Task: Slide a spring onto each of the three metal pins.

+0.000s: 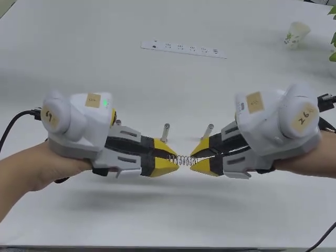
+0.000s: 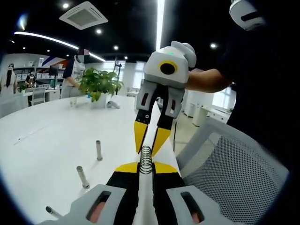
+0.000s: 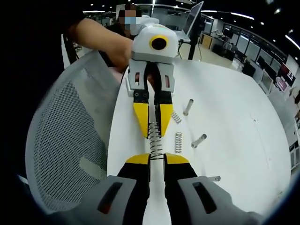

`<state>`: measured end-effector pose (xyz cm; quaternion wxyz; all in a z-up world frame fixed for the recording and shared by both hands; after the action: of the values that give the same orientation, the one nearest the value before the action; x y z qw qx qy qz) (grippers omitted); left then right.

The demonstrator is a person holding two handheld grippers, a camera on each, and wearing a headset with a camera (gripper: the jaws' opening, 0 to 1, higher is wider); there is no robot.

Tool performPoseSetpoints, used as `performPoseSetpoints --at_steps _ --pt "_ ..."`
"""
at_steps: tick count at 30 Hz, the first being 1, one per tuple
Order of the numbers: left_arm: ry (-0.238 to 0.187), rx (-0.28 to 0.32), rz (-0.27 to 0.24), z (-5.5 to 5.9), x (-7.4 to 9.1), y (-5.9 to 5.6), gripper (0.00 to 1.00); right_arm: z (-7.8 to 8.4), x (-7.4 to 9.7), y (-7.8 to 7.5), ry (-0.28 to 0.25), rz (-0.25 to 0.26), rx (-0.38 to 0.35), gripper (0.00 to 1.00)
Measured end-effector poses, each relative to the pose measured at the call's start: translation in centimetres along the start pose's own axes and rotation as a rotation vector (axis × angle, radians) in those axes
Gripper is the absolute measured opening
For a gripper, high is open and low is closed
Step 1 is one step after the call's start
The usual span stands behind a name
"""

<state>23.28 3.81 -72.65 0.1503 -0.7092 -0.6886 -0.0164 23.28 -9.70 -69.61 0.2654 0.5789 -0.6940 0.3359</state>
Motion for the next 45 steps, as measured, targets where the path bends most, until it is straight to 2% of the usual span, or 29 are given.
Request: performPoseSetpoints --at_steps 5,6,7,12,15,19,22,30,35,38,45 --pt "0.011 0.015 -0.009 0.4 -0.1 0.1 0.02 -0.9 0.8 -0.1 -0.003 0.002 0.044 0.07" --pt "0.026 0.01 -0.012 0.6 -0.3 0.1 0.02 -1.1 1.0 -0.2 -0.008 0.004 0.056 0.07" --pt "0.041 -0.001 -0.018 0.7 -0.3 0.1 0.02 -1.4 1.1 -0.2 -0.021 0.003 0.068 0.07" --pt "0.055 -0.012 -0.011 0.9 -0.5 0.1 0.02 -2.5 1.3 0.0 -0.069 -0.006 0.112 0.07" --pt "0.062 -0.017 -0.008 1.0 -0.6 0.0 0.02 -3.0 1.2 0.1 -0.108 -0.008 0.097 0.07" --pt "0.062 -0.022 -0.01 0.8 -0.6 -0.1 0.01 -3.2 1.0 0.1 -0.129 -0.012 0.094 0.07" --pt "0.023 -0.005 -0.011 0.4 -0.5 -0.2 0.01 -4.2 1.3 0.3 -0.21 -0.006 0.069 0.07" --pt "0.021 -0.016 -0.003 0.1 -0.7 -0.3 0.02 -4.8 1.0 0.7 -0.244 0.013 0.093 0.07" --pt "0.031 -0.02 -0.003 0.3 -0.5 -0.5 0.02 -4.6 0.9 0.8 -0.27 0.022 0.071 0.08" --pt "0.027 -0.018 -0.001 0.3 -0.5 -0.6 0.02 -4.6 0.9 0.6 -0.275 0.023 0.029 0.08" --pt "0.014 -0.011 0.0 0.2 -0.3 -0.6 0.02 -4.8 1.0 0.6 -0.281 0.025 0.021 0.08"
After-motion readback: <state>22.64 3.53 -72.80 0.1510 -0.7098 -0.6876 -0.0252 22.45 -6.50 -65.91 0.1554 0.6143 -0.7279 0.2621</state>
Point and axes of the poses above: the centre of the closed fingertips' face, and the gripper's own axes: x roughly backward along the fingers, y roughly to its left, z roughly out of its underside, the point moved 8 cm from there along x, roughly backward along the fingers, and after that the axes turned 7 degrees about z, right-handed, at the moved point
